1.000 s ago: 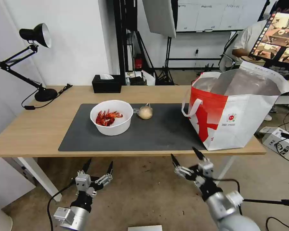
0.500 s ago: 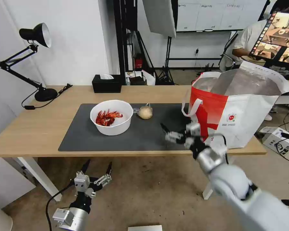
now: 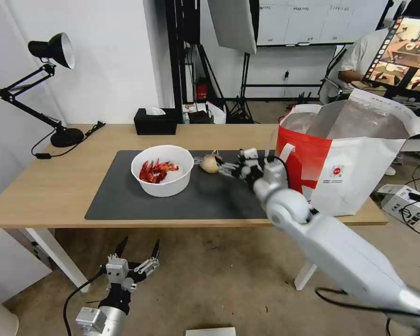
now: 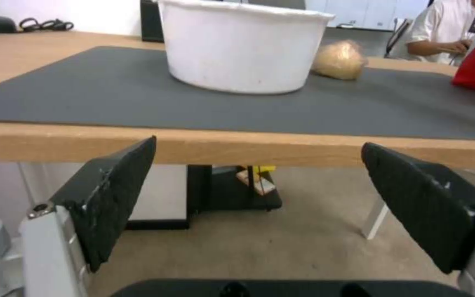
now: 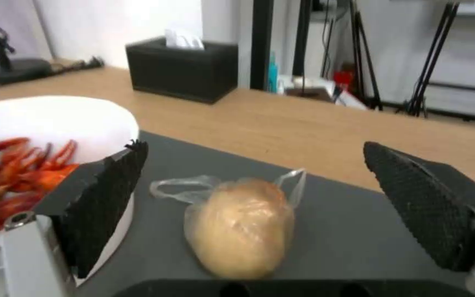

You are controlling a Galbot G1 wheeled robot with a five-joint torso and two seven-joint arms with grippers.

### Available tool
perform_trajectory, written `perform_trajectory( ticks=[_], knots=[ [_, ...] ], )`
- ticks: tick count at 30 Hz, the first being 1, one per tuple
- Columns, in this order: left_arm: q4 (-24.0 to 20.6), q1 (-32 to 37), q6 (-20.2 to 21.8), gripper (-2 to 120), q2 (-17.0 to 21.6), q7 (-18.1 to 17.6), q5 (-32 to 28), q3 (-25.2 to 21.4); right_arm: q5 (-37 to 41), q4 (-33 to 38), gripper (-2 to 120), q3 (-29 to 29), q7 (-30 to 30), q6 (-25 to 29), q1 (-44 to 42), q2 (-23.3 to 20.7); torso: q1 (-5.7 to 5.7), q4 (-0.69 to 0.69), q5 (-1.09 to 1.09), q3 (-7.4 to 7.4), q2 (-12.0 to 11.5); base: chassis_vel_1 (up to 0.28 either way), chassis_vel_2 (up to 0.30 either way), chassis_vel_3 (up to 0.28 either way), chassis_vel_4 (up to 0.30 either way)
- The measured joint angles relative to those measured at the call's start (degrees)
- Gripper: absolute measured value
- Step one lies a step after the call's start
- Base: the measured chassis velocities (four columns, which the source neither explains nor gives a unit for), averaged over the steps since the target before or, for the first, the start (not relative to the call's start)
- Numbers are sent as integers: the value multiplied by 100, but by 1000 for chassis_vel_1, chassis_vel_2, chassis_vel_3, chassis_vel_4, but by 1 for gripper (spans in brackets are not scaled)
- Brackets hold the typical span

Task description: Pick up the trash from the table and place it into the takeout bag.

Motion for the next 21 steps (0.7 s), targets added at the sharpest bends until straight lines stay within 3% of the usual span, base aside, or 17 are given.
perform_trajectory(
  ticks=[2, 4, 6, 12, 21],
  knots=[
    [3, 0, 0, 100, -2, 0, 0, 0, 6, -38, 100, -11, -1, -15, 22, 23, 0, 0, 0, 0, 0, 0, 0, 0, 0],
    [97, -15, -1, 100, -15, 1, 8, -27, 49, -611, 100, -149, -69, -142, 303, 398, -1, -1, 0, -1, 0, 0, 0, 0, 0],
    [106, -16, -1, 100, -17, 1, 9, -30, 49, -679, 100, -162, -80, -150, 328, 441, -1, -1, 0, -1, 0, 0, 0, 0, 0],
    [186, -14, -69, 100, -69, 3, 13, -34, -189, -1735, 100, -218, -201, -306, 681, 996, -1, -1, 1, 0, 0, 0, 0, 0, 0],
    [221, -18, -104, 100, -98, 7, 27, -23, -257, -2465, 100, -199, -484, -498, 1021, 1350, -1, -1, 1, -1, 0, 0, 0, 0, 0]
  ],
)
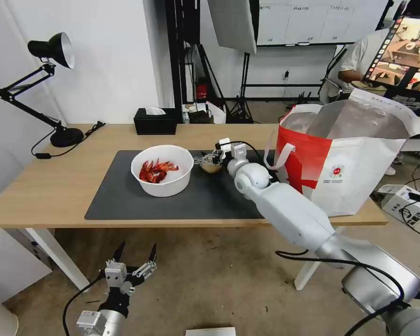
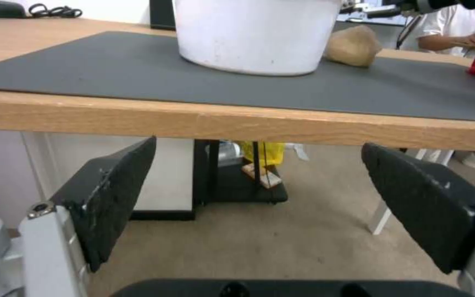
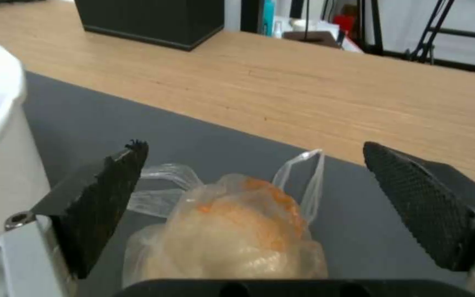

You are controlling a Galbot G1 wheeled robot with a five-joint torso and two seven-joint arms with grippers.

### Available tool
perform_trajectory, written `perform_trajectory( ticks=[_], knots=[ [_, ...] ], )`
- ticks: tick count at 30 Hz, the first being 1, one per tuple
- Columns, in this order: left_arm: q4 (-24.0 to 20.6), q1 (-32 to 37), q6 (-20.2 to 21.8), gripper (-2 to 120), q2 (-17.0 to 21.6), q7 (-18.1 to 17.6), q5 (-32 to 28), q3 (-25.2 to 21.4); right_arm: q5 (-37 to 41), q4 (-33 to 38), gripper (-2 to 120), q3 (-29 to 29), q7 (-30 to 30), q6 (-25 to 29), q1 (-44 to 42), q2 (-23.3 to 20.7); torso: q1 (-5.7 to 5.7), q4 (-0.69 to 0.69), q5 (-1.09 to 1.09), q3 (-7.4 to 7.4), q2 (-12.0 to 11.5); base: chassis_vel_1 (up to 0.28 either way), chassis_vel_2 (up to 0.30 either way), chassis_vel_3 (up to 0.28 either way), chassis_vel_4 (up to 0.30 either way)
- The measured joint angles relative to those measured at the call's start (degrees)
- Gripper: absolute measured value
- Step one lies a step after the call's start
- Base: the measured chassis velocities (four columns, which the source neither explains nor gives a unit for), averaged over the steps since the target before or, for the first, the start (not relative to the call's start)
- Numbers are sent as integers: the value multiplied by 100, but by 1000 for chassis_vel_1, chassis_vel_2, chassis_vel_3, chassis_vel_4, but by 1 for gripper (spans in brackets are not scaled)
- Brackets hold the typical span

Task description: Pick up the trash from the table and place it into the takeout bag.

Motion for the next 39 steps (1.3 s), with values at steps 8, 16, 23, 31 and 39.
perform_trajectory(
  ticks=[8, 16, 23, 31, 39],
  knots=[
    [40, -45, -5, 100, 63, 1, -57, -39, -162, -361, 100, -40, -77, -208, 9, 276, 0, 0, 1, 0, 1, 0, 0, 0, 0],
    [95, -55, -43, 100, 47, 6, -52, -18, -312, -585, 100, -106, -13, -371, -32, 529, 0, 0, 0, 0, 0, 0, 0, 0, 0],
    [62, -51, -57, 100, 68, 6, -71, -55, -310, -536, 100, -96, 200, -419, -129, 549, 0, 0, 1, 0, 0, 0, 0, 0, 0],
    [47, -49, -67, 100, 66, 6, -73, -47, -279, -321, 76, -66, 293, -411, -322, 438, -1, 3, 3, -2, 1, 0, 0, 0, 0],
    [23, -32, -67, 100, 53, 4, -51, -45, -274, -133, 46, -64, 320, -228, -384, 227, -1, -5, 0, 0, 1, 0, 0, 0, 0]
  ],
)
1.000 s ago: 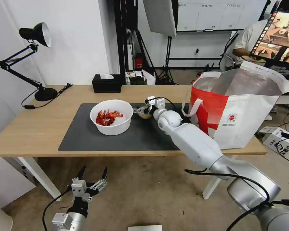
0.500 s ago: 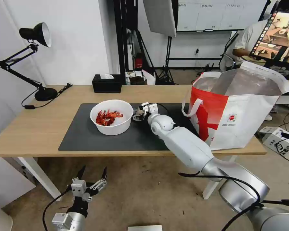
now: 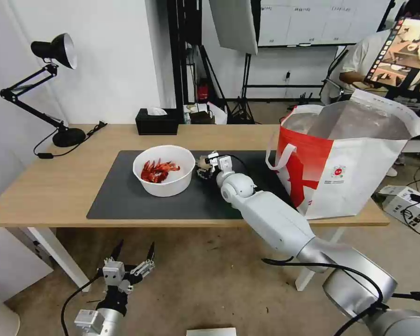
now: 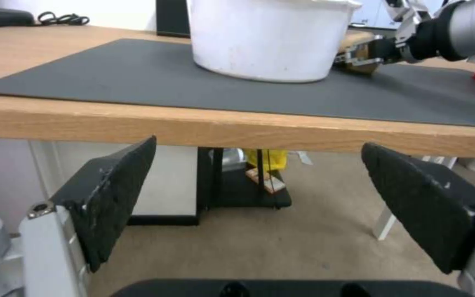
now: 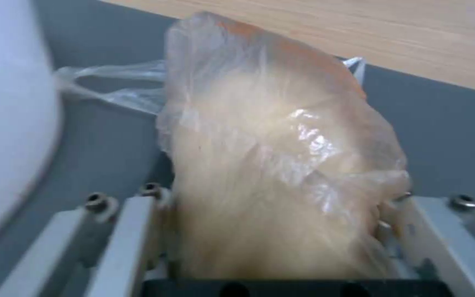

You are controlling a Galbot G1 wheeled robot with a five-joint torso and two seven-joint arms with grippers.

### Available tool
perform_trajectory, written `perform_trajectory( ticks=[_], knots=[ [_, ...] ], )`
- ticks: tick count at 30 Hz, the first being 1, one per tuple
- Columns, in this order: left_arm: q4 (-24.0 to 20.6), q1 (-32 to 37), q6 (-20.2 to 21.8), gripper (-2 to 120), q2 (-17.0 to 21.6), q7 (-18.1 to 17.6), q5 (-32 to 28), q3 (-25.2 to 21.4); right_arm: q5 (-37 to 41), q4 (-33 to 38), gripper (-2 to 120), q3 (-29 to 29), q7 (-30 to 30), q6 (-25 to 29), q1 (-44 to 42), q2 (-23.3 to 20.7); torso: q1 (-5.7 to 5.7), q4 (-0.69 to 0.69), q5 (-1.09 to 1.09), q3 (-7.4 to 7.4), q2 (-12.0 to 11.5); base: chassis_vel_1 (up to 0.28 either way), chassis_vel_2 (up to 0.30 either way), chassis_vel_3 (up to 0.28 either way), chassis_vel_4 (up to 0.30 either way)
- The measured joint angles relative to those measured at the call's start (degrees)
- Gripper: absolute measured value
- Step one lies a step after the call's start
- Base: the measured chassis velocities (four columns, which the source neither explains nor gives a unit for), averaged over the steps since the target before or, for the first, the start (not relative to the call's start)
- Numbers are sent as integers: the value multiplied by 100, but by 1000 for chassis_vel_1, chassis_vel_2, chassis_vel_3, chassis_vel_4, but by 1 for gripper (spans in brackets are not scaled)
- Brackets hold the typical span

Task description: Pick up the trash from the table and place it into the takeout bag.

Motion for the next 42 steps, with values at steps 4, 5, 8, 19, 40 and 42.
perform_trajectory(
  ticks=[4, 5, 8, 19, 40, 42],
  knots=[
    [7, 6, -3, 100, -48, -2, 54, 20, -36, 295, 32, 3, 85, 60, -43, -192, 1, 2, 1, 1, -1, 0, 0, 0, 0],
    [21, 9, -11, 100, -65, -2, 77, 30, -87, 398, 26, 4, 116, 69, -59, -267, 1, 5, 0, 0, 0, 0, 0, 0, 0],
    [26, 16, -20, 100, -104, -4, 114, 57, -149, 608, 18, -4, 155, 110, -101, -439, 1, 5, 0, 1, 0, 0, 0, 0, 0],
    [-112, 85, -14, 100, -151, -7, 189, 97, -130, 2053, 9, 336, 199, 594, -531, -1242, 1, 5, 2, 0, -1, 0, 0, 0, 0],
    [-271, 157, -40, 100, -125, -14, 313, 238, -804, 5069, 8, 2639, 1783, 646, -1828, -3409, 1, 5, 2, -1, 0, 0, 0, 0, 0],
    [-272, 151, -40, 100, -121, -14, 317, 250, -804, 5092, 8, 2713, 1805, 576, -1872, -3455, 1, 5, 2, -1, 0, 0, 0, 0, 0]
  ],
)
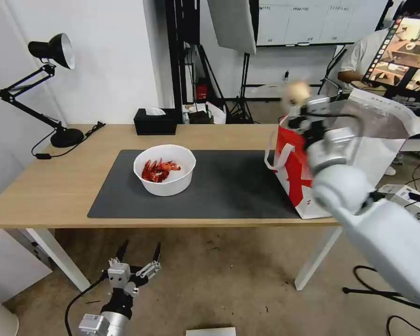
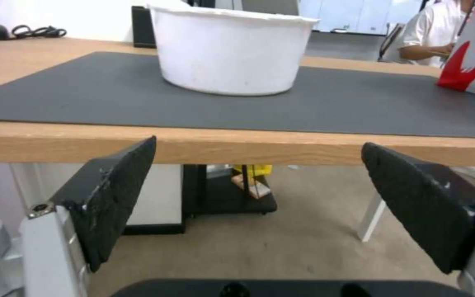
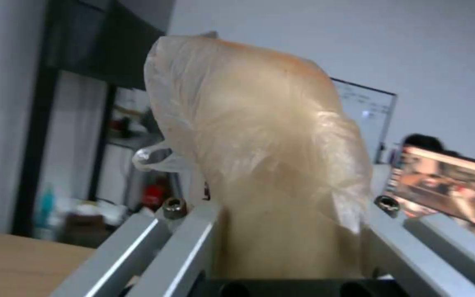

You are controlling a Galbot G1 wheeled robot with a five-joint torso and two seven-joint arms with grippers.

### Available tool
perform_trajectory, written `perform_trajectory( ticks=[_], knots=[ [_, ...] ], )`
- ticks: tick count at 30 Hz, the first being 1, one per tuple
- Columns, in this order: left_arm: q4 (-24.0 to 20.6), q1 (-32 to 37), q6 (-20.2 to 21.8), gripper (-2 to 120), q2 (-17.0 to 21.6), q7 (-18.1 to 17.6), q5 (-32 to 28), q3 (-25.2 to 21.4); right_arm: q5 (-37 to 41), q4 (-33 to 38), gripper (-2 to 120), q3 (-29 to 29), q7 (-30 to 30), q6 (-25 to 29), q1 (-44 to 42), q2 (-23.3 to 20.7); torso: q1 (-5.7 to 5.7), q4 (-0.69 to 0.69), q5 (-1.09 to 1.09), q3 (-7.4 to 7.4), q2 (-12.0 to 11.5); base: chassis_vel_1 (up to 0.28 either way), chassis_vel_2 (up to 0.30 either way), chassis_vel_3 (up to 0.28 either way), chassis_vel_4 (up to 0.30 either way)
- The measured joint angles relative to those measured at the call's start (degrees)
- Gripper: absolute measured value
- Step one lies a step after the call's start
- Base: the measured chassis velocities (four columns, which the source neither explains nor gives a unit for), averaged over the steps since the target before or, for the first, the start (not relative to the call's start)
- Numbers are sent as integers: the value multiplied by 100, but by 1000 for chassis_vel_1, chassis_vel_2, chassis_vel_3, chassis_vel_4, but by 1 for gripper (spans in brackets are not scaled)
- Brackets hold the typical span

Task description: Pick up the trash from the table and place it into the takeout bag.

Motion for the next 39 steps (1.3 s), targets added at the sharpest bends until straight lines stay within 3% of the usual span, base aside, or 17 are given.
perform_trajectory(
  ticks=[7, 24, 28, 36, 39],
  knots=[
    [6, -61, 3, 100, 65, 2, 8, 77, 186, 136, 7, 619, 173, -639, -574, -318, 0, 0, -1, 1, 0, 0, 0, 0, 0],
    [30, -114, 30, 100, 103, 3, 6, 147, 507, 83, 7, 677, 176, -729, -734, -315, 0, 1, -2, 1, 0, 0, 0, 0, 0],
    [28, -112, 36, 100, 94, 3, 6, 148, 622, 81, 25, 666, 169, -631, -669, -308, 0, 0, -2, 1, 0, 0, 0, 0, 0],
    [3, -72, 40, 100, 44, 7, 35, 156, 688, 98, 49, 676, 144, -601, -630, -337, 0, 0, -2, 1, 0, 0, 0, 0, 0],
    [-38, -31, 42, 100, 11, 7, 82, 157, 704, 127, 65, 681, 133, -599, -637, -345, 0, 0, -2, 1, 0, 0, 0, 0, 0]
  ],
)
